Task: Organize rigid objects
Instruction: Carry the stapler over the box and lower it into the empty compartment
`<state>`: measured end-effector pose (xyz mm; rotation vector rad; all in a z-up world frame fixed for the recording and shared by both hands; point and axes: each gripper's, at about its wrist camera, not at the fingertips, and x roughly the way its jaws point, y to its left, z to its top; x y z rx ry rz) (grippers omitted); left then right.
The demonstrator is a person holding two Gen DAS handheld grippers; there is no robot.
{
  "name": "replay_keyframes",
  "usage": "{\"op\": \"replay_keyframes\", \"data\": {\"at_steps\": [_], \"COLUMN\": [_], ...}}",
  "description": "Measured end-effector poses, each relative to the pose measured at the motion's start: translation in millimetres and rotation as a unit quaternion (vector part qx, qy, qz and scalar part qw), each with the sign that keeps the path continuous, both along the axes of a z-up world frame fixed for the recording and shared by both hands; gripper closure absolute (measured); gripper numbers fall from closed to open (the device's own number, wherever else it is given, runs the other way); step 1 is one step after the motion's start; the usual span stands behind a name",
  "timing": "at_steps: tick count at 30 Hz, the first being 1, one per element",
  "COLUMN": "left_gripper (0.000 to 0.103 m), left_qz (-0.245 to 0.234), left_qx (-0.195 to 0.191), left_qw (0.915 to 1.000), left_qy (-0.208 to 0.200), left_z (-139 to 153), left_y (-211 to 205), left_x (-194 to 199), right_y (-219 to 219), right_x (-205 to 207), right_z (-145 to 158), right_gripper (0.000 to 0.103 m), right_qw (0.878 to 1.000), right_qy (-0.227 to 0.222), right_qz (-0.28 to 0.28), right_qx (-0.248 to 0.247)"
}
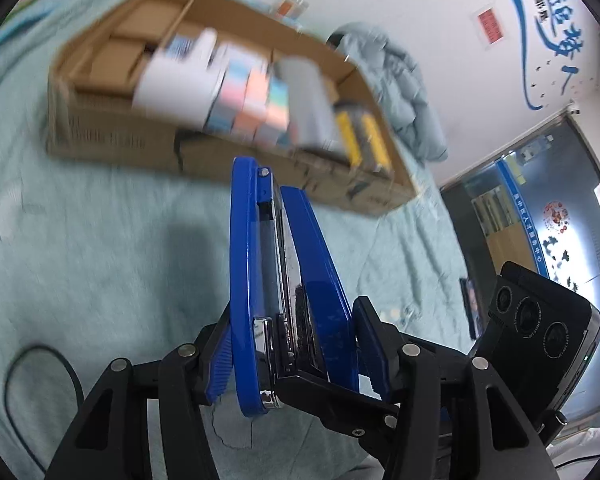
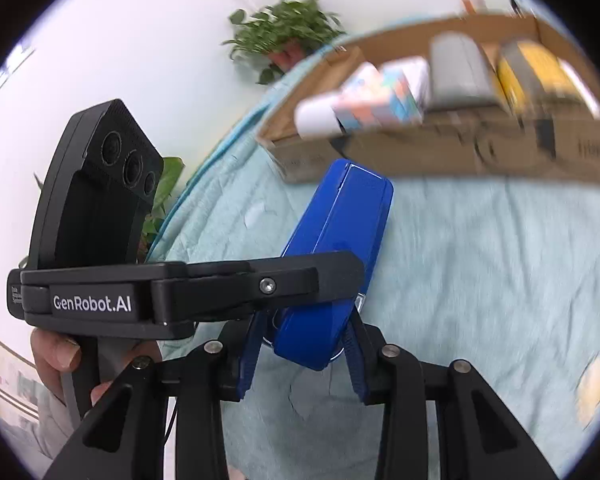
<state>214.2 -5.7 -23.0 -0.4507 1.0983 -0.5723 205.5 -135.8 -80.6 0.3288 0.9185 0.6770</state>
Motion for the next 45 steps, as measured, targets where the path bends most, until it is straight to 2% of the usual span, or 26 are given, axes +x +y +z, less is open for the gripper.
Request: {"op": "replay_keyframes", "data": {"at_steps": [10,15,20,24,26,29,35,40,45], "left_gripper": [0.051,0.051,0.051,0.052,0.051,0.052,0.052,0.052,0.052], "left_qz": [0.005,0.015,0.025,0.033,0.040,0.043,0.048,0.050,0.059], "left_qx": [-0.004,0.004,0.019,0.041,0.062,0.075,0.111,0.119,0.122], "left_qw": [0.9950,0.9928,0.9931,0.9938,0.9930,0.9938,0.9914,0.9910,0.9907], "left_qy": [-0.100,-0.119,-0.113,-0.098,-0.092,-0.069,-0.049,-0.033,-0.011], "left_z": [90,123,132,124,117,98,60,37,17], "left_y": [26,45,70,88,94,106,113,116,113], "left_x": [43,79,114,148,162,187,209,225,236], "right_y": [13,24,41,60,72,82,96,99,99], "right_x": [34,61,93,120,131,149,177,194,201], "right_z": [68,95,102,99,96,83,55,37,27], "right_gripper": [0.067,0.067,0.067,0.067,0.067,0.067,0.067,0.067,0.066], "right_qw": [0.994,0.991,0.991,0.993,0.992,0.994,0.996,0.998,0.998], "right_qy": [-0.103,-0.132,-0.128,-0.109,-0.111,-0.090,-0.048,-0.014,0.011], "right_qz": [0.003,0.016,0.033,0.044,0.052,0.059,0.066,0.066,0.060], "right_qx": [-0.021,-0.023,-0.016,-0.012,-0.026,-0.024,-0.021,-0.013,-0.026]}}
